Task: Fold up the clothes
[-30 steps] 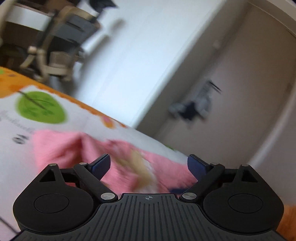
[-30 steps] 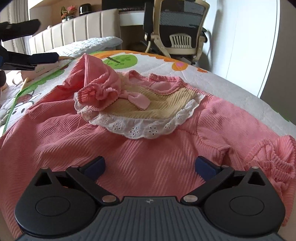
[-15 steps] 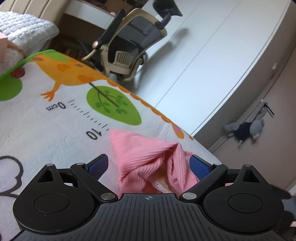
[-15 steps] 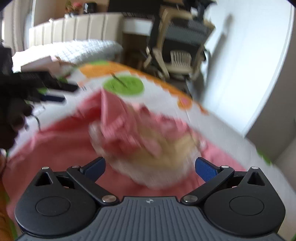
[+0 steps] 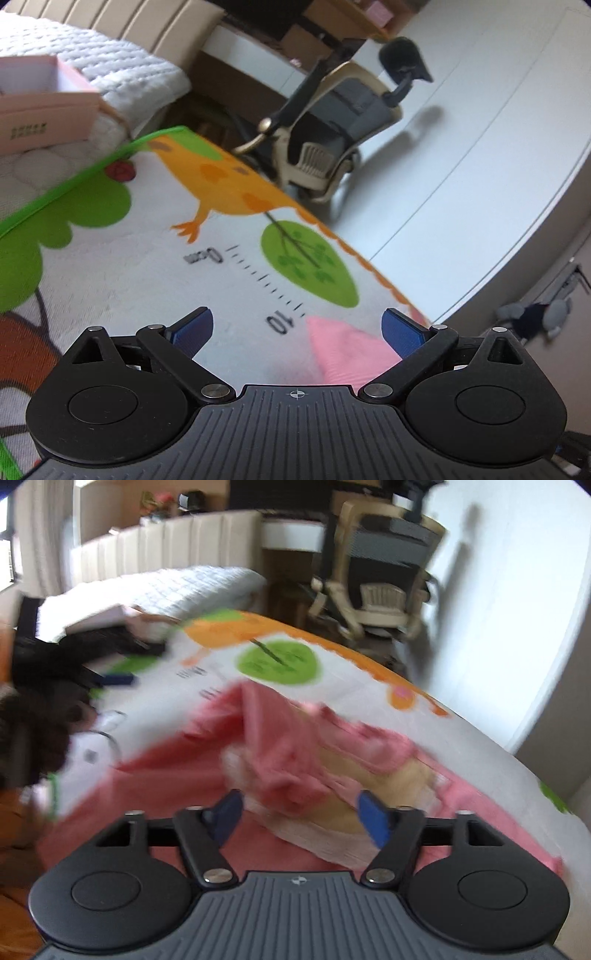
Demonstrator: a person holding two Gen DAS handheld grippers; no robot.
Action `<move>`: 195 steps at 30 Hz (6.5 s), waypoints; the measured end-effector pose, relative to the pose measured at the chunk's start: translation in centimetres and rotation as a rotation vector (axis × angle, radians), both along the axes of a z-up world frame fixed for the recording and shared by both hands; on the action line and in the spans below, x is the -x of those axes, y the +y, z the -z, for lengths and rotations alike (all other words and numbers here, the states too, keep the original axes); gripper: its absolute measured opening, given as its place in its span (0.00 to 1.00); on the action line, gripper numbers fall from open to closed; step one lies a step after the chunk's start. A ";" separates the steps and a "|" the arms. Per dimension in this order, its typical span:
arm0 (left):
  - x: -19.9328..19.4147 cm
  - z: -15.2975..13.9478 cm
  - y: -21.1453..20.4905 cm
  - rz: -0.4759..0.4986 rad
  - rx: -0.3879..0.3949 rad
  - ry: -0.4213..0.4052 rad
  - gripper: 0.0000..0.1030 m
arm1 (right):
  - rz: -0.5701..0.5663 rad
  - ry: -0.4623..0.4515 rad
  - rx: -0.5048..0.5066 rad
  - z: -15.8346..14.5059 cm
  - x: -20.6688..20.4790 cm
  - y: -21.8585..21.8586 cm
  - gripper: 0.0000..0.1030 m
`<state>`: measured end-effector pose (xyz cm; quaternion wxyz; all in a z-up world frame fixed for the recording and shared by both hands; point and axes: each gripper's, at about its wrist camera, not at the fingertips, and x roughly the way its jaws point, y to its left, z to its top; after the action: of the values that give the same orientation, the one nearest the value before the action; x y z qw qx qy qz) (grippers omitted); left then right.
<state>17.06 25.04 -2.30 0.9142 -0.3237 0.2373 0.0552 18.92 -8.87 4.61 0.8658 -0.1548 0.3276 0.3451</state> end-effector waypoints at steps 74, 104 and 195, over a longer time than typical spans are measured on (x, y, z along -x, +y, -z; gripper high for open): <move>-3.5 1.8 -16.7 0.623 -0.296 0.081 1.00 | 0.511 -0.261 -0.149 0.1 -6.1 -16.8 0.60; -9.0 1.3 -27.5 0.729 -0.774 0.033 0.21 | 0.528 -0.255 -0.289 1.8 -5.9 -22.6 0.13; -7.3 0.9 -10.9 0.369 -0.389 0.179 0.59 | 0.109 -0.020 -0.060 8.1 -10.5 -5.3 0.54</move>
<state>24.40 14.19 -3.17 0.9292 -0.0877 0.3567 -0.0393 29.41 -14.19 -3.49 0.8907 -0.1142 0.3164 0.3058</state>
